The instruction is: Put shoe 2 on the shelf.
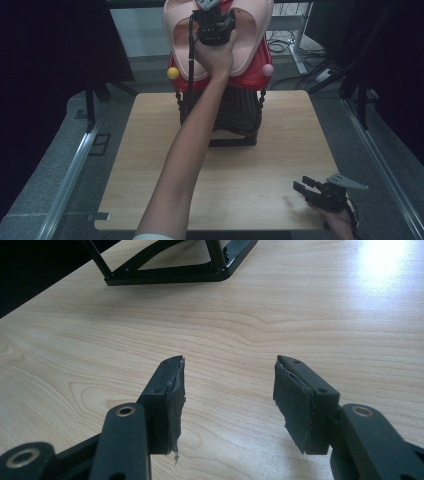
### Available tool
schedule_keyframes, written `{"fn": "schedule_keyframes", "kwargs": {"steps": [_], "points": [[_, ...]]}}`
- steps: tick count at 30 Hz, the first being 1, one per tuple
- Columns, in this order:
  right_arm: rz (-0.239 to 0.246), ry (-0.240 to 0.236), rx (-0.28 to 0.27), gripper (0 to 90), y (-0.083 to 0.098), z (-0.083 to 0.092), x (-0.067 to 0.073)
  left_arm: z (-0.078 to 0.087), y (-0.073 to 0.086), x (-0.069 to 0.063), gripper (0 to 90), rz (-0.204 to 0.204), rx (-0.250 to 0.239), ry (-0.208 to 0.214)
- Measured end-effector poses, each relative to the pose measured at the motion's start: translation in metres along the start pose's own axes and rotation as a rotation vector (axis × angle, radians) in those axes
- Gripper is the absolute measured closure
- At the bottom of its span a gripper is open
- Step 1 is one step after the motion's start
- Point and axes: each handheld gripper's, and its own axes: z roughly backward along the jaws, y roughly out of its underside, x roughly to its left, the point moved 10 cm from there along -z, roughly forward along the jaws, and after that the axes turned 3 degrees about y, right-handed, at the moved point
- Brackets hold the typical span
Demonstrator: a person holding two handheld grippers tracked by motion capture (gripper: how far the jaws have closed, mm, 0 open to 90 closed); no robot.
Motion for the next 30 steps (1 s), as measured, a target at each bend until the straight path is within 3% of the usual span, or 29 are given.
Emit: {"fn": "schedule_keyframes", "kwargs": {"steps": [13, 21, 24, 27, 30], "points": [[0.005, 0.001, -0.007, 46.4, -0.002, 0.001, 0.001, -0.012, 0.008, 0.004, 81.0, -0.016, -0.003, -0.055], [0.008, 0.000, -0.002, 46.4, -0.001, 0.000, 0.001, -0.013, 0.007, 0.009, 79.6, -0.006, -0.018, -0.077], [0.011, -0.003, -0.006, 46.4, -0.001, 0.000, 0.002, -0.012, 0.008, 0.010, 76.2, 0.006, -0.016, -0.069], [0.009, -0.002, -0.008, 46.3, -0.002, 0.000, 0.001, -0.008, 0.005, 0.007, 61.8, 0.000, -0.015, -0.059], [0.010, -0.001, -0.006, 46.3, -0.002, 0.000, 0.002, -0.006, 0.005, 0.007, 54.9, 0.006, 0.000, -0.035]]}}
